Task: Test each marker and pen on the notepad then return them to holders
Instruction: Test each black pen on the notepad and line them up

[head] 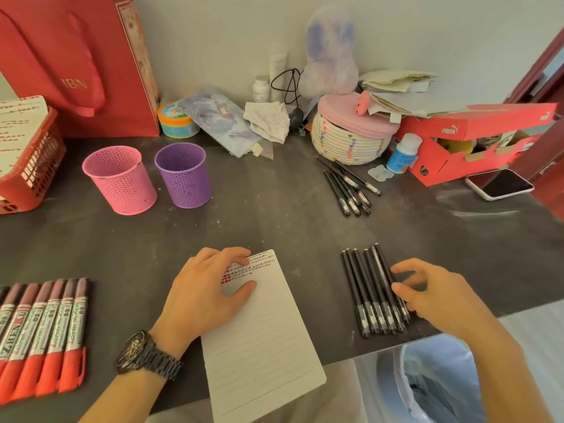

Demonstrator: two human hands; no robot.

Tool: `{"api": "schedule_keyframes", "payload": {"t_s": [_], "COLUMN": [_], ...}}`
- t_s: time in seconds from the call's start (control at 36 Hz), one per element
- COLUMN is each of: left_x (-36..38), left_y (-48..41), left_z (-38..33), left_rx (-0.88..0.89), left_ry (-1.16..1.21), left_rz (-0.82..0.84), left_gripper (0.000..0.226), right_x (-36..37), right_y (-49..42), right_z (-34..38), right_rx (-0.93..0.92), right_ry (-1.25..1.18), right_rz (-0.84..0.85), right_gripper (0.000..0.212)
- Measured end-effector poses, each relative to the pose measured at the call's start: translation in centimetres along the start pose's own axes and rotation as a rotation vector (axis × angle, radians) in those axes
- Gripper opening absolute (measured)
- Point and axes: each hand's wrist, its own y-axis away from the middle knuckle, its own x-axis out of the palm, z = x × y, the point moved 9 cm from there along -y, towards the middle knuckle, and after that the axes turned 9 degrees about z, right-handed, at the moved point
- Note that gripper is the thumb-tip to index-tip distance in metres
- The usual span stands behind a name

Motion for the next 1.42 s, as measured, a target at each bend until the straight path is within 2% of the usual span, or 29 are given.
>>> {"api": "schedule_keyframes", "payload": {"t_s": [0.33, 0.44, 0.56, 0.61, 0.89, 1.06, 1.11, 1.17, 1.22, 1.31, 1.36, 1.42], "left_x": [0.0, -0.1, -0.1, -0.2, -0.5, -0.5, -0.6, -0.7, -0.9, -1.1, -1.3, -1.6], "left_y": [0.2, 0.2, 0.3, 0.4, 0.3, 0.4, 0.4, 0.5, 0.6, 0.6, 0.7, 0.8], "left_z": [-0.2, -0.1, -0.2, -0.2, 0.3, 0.2, 0.2, 0.1, 0.1, -0.2, -0.4, -0.7], "left_rx": [0.027, 0.02, 0.014, 0.011, -0.006, -0.007, -0.009, -0.01, -0.005, 0.01, 0.027, 0.047], "left_ry": [-0.034, -0.057, -0.048, -0.053, 0.022, 0.024, 0.031, 0.036, 0.042, 0.041, 0.042, 0.037], "left_rz": [-0.035, -0.038, -0.039, -0.038, -0.049, -0.056, -0.06, -0.068, -0.087, -0.105, -0.121, -0.144], "left_gripper": [0.04, 0.042, 0.045, 0.047, 0.048, 0.047, 0.046, 0.046, 0.046, 0.047, 0.048, 0.05], "right_x": [0.4, -0.7, -2.1, -2.4, -2.6, -1.5, -0.9, -0.2, 0.6, 2.5, 4.2, 6.0], "right_y": [-0.2, -0.8, -2.8, -4.6, -13.4, -14.4, -14.4, -13.9, -12.8, -9.2, -6.5, -4.1], "right_z": [0.0, 1.2, 4.9, 6.9, 13.4, 14.2, 14.2, 14.4, 15.0, 17.5, 19.2, 20.6], "right_rx": [-0.016, -0.038, -0.173, -0.203, -0.12, -0.052, -0.032, -0.026, -0.07, -0.202, -0.297, -0.378], "right_ry": [0.033, 0.014, -0.034, -0.027, 0.304, 0.332, 0.31, 0.204, -0.101, -0.601, -0.816, -0.917], "right_rz": [0.031, -0.088, -0.269, -0.293, -0.241, -0.209, -0.143, -0.056, 0.017, 0.109, 0.152, 0.163], "right_gripper": [0.017, 0.015, 0.014, 0.016, 0.034, 0.028, 0.03, 0.041, 0.046, 0.028, 0.015, 0.011]}}
